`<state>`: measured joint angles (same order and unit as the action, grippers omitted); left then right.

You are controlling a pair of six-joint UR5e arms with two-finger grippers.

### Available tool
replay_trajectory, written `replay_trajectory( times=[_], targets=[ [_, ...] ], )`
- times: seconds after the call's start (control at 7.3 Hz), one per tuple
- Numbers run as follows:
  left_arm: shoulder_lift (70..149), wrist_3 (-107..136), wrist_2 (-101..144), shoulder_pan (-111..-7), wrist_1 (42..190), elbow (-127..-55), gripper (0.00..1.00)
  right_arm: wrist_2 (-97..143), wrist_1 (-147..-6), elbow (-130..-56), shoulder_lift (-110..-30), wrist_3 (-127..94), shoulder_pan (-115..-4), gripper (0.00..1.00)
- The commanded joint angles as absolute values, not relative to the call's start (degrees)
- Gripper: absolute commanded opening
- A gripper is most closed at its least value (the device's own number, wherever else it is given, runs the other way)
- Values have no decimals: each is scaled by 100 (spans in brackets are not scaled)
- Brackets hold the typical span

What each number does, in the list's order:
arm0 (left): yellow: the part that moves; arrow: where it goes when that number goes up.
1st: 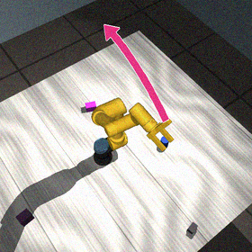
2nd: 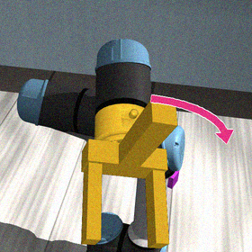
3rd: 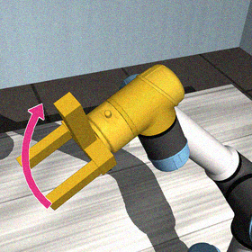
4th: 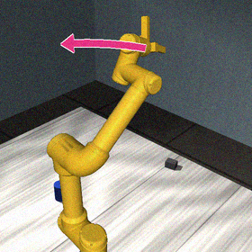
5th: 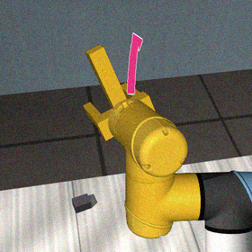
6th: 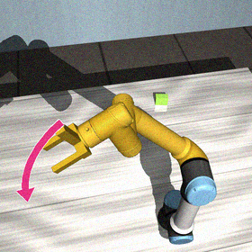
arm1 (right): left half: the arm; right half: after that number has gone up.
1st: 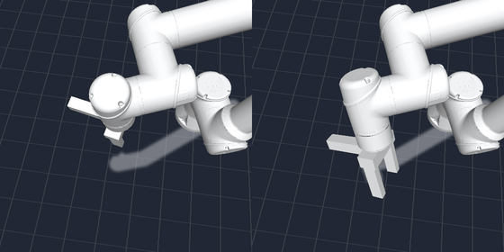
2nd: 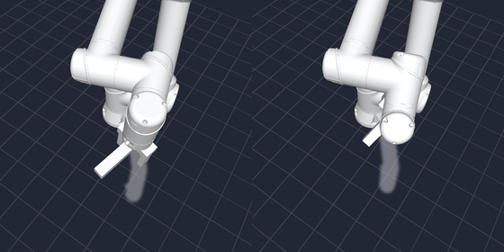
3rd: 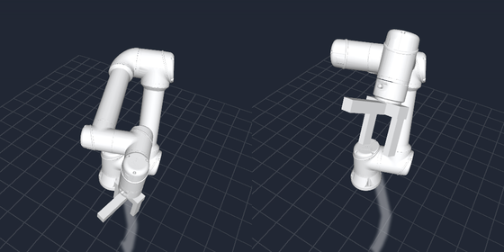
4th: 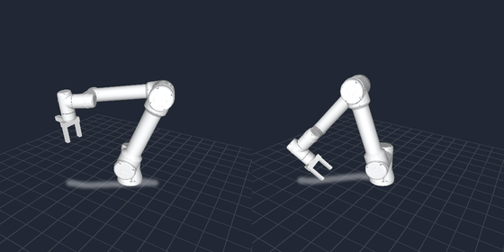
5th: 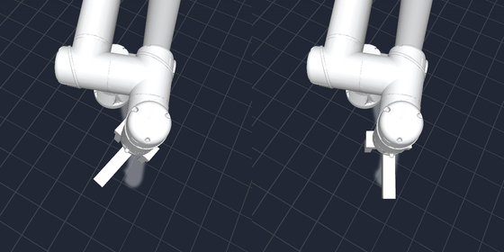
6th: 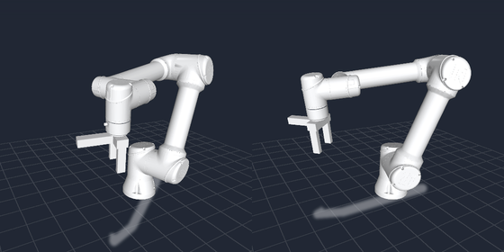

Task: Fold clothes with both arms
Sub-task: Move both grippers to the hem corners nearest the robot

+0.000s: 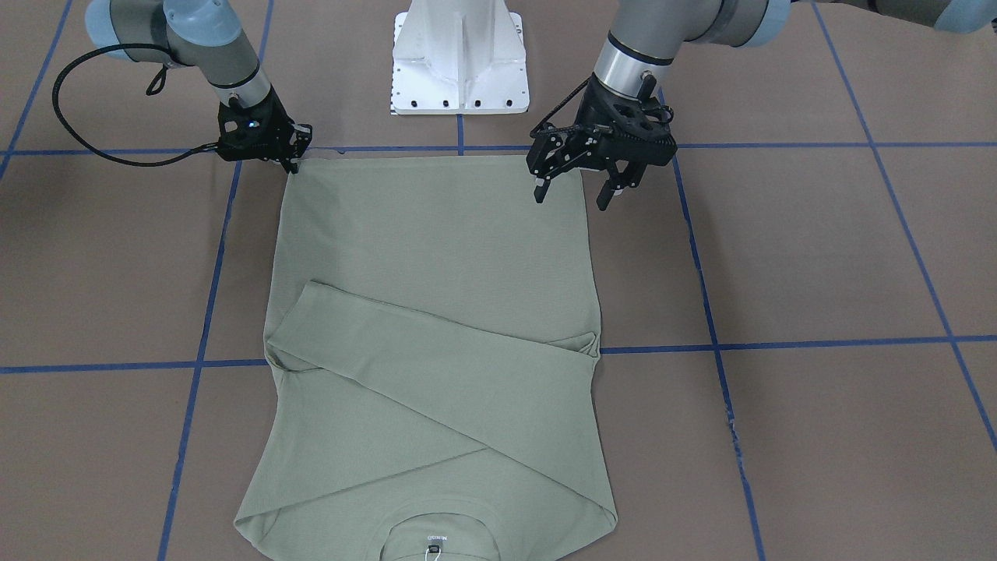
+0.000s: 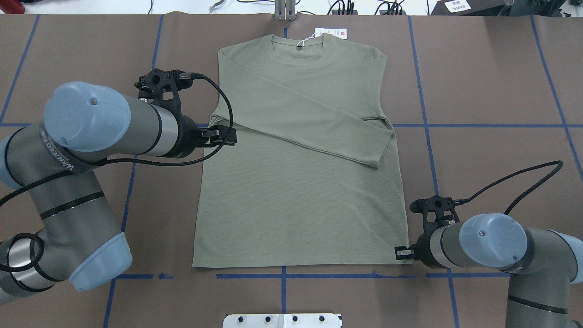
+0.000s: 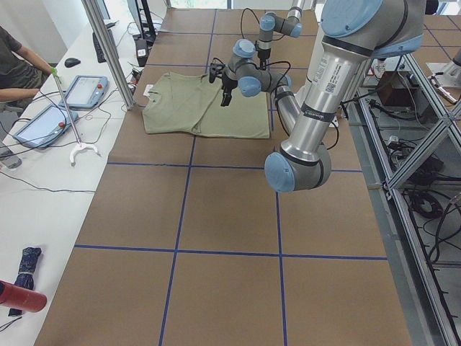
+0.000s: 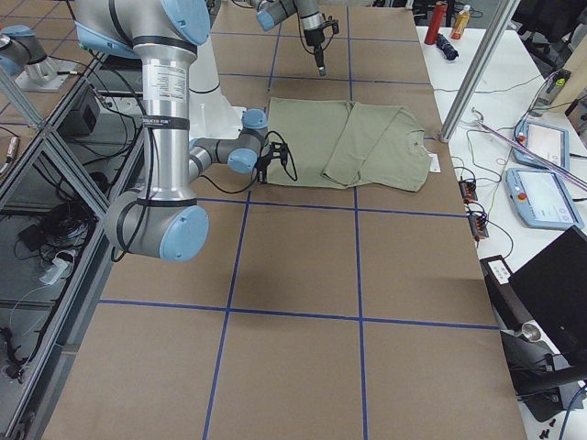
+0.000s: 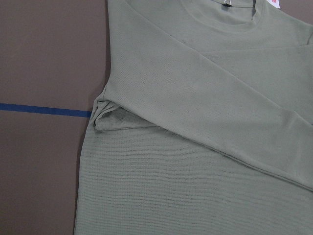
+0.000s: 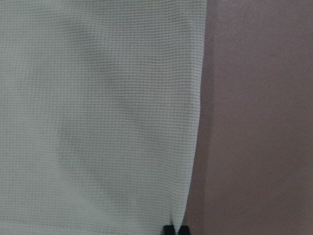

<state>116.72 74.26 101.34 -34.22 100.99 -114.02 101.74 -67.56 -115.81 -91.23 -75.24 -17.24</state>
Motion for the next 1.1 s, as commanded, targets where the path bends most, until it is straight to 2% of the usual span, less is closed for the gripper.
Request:
replay_trajectory(
  times=[0.0,0.14,0.55,0.96],
  targets=[
    [11637,7488,10134,-3349,10099,-11356,100,10283,-6733,-11723,-9132,-7532,-1758,0],
    [11176,7758,10116,-3157,10186,-11451,100,10283,-6724,-11907,-9193,-7532,-1767,0],
    [10698,8969,9495,-1858,10204,-11513,100,10292,-6697,-11988,-9185,-7576,-1837,0],
    [10573,9587,9308,-1241,9766,-11487,97,10292,-6697,-11997,-9185,-7576,-1881,0]
  ],
)
